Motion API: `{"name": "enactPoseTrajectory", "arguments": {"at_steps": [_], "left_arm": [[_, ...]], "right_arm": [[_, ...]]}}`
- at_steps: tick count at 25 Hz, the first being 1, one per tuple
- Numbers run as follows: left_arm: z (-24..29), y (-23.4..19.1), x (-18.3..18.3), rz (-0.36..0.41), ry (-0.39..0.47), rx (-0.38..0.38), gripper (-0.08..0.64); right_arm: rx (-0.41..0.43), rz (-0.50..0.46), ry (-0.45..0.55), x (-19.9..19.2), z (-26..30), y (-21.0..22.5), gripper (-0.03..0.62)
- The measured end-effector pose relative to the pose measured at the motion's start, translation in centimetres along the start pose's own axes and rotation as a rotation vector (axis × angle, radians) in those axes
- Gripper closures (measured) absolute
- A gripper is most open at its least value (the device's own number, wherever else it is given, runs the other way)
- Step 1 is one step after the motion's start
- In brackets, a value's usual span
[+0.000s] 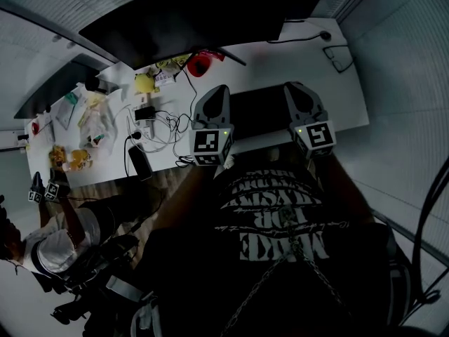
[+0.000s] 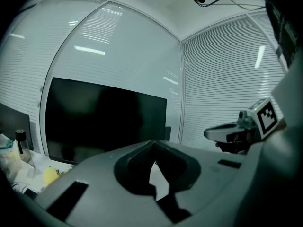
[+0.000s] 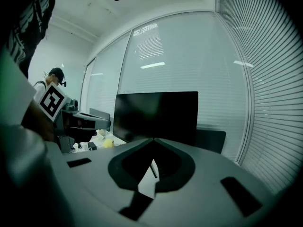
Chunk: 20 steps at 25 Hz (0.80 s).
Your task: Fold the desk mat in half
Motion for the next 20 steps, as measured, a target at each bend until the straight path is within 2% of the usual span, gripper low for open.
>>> {"name": "enactPoseTrajectory", "arguments": {"at_steps": [8, 20], "left_arm": [[-0.78, -0.95, -0.24, -0.008, -0.012, 0.026, 0.554], [-0.67, -0.54, -0.16, -0.013, -0.011, 0.024, 0.554]], "right_arm": [[0.044, -0.022, 0.007, 0.89, 0.46, -0.99, 0.592], [0.049, -0.033, 0.007, 0.99, 0.21, -0.67, 0.592]]}}
Point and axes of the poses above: the fingertips, and each gripper's own axes: z forward along the fingers, y to its right, x out of its top, the point moved 6 cm from there along -z, backward along the fingers, and after that the axes turned 7 degrees about y, right-handed, at the moved point
